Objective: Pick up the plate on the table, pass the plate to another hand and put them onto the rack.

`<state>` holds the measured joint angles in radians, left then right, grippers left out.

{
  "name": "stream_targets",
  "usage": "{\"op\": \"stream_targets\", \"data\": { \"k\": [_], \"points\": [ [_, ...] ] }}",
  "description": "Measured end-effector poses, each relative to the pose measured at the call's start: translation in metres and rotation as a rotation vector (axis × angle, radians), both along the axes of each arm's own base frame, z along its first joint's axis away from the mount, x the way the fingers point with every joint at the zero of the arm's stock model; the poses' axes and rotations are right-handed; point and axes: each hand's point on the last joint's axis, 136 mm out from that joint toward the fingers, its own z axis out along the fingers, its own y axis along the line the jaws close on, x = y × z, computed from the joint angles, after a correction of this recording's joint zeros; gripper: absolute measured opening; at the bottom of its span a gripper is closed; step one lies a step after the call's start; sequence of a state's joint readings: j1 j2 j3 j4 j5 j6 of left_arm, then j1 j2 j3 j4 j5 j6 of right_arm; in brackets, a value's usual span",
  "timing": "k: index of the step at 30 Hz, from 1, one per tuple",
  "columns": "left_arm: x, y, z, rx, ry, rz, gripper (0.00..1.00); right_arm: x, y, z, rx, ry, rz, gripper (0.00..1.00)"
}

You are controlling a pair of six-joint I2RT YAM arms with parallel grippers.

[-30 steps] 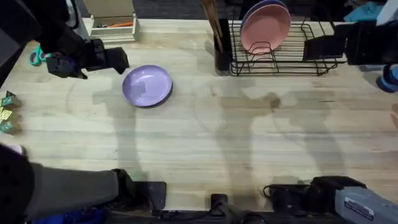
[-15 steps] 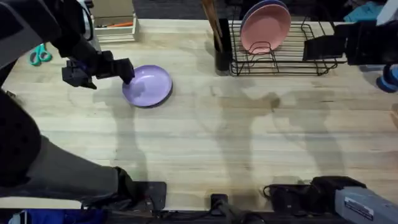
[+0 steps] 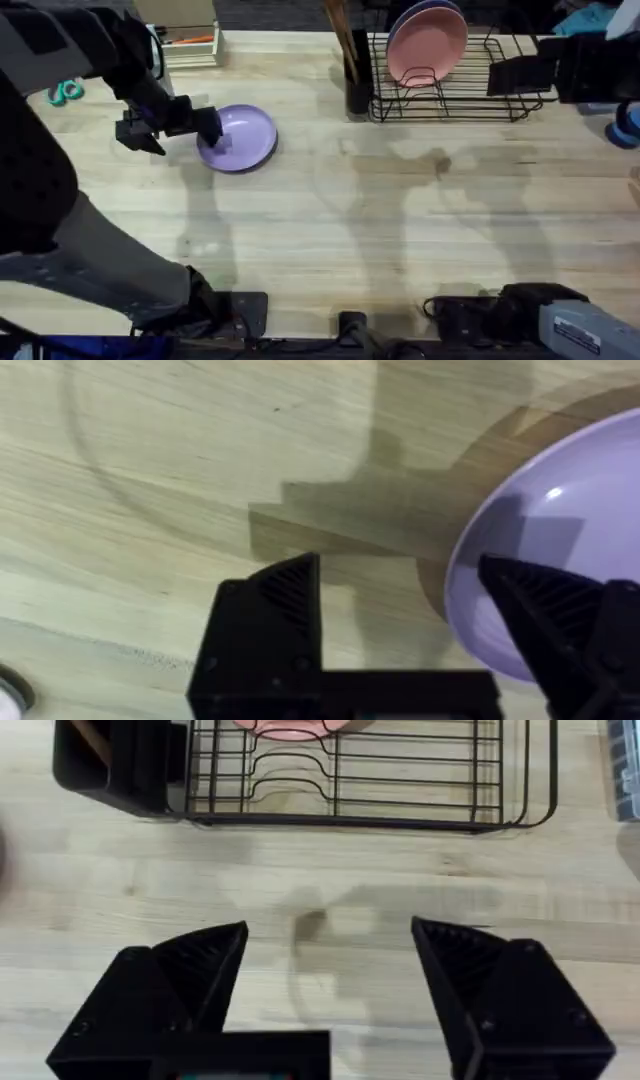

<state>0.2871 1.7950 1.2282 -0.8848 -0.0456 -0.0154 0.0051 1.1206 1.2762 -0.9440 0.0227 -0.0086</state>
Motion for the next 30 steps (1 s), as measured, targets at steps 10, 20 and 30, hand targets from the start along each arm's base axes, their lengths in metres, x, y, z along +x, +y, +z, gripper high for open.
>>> {"op": "stream_targets", "data": {
  "k": [10,20,30],
  "points": [
    [0.004,-0.005,-0.005,-0.035,-0.003,-0.004,0.714,0.001,0.000,0.001,0.000,-0.008,0.000,0.992],
    [0.004,-0.007,-0.005,-0.044,-0.007,-0.001,0.196,0.005,0.000,0.005,0.000,-0.029,0.000,0.992],
    [0.013,-0.016,0.001,-0.092,-0.039,-0.009,0.043,0.007,0.000,0.006,0.000,-0.036,0.000,0.992]
  ]
}}
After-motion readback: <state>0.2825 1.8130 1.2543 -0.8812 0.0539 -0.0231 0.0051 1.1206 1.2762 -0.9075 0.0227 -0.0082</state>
